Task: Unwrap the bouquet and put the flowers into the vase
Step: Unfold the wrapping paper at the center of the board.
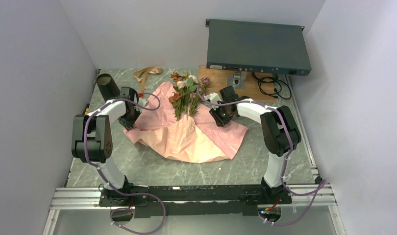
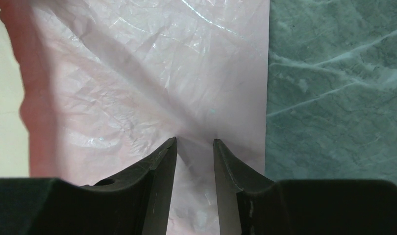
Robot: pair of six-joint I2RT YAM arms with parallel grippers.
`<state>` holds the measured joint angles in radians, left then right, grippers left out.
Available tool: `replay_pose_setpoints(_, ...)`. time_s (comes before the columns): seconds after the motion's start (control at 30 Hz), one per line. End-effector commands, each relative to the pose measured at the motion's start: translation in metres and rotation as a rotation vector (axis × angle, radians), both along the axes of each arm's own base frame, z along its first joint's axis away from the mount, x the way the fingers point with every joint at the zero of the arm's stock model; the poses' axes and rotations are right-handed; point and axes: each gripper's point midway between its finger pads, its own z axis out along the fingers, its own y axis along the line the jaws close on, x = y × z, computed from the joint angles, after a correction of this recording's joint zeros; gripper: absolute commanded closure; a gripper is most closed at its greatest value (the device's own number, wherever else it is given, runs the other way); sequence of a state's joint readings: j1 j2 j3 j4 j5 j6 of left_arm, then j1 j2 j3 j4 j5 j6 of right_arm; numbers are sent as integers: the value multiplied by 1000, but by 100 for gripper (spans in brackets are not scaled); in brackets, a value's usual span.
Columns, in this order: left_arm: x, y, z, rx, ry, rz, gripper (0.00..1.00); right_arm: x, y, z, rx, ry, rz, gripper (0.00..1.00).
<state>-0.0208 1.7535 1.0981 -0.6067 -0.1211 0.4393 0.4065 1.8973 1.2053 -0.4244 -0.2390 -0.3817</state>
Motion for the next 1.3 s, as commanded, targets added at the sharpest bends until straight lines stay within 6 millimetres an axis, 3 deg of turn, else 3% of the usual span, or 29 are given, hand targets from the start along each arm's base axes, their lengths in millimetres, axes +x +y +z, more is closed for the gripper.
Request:
replay_pose_setpoints(0.0, 2, 25, 39, 116, -68, 24, 71, -32, -44, -36, -166, 137, -59, 63)
replay_pose_setpoints(0.03, -2, 23, 44, 105, -66, 21, 58, -32, -43, -34, -155, 139, -60, 63)
replay_pose_setpoints(0.1, -7, 17, 54, 61, -64, 20, 42, -34, -37, -27, -125, 140, -59, 62)
replay_pose_setpoints(0.23, -20, -6, 75, -119, -62, 38, 24, -37, -22, -8, -58, 133, -49, 59)
replay_pose_setpoints(0.33, -31, -19, 78, -252, -37, 47, 10, -39, -11, 6, -22, 123, -37, 56)
replay_pose_setpoints(0.5, -37, -35, 84, -462, -29, 42, 6, -37, 3, 30, 40, 96, -16, 54)
replay_pose_setpoints(0.7, -18, -45, 93, -495, -79, -2, 10, -37, 22, 41, 96, 101, 20, 55)
replay_pose_setpoints(0.87, -16, -30, 79, -418, -18, 88, 14, -36, 28, 30, 88, 117, 27, 58)
replay_pose_setpoints(1.07, -22, -39, 108, -731, -81, 99, 12, -36, 22, 5, 41, 144, 22, 60)
replay_pose_setpoints(1.27, -28, -14, 91, -858, -121, 219, 7, -39, 15, -15, -3, 166, 26, 64)
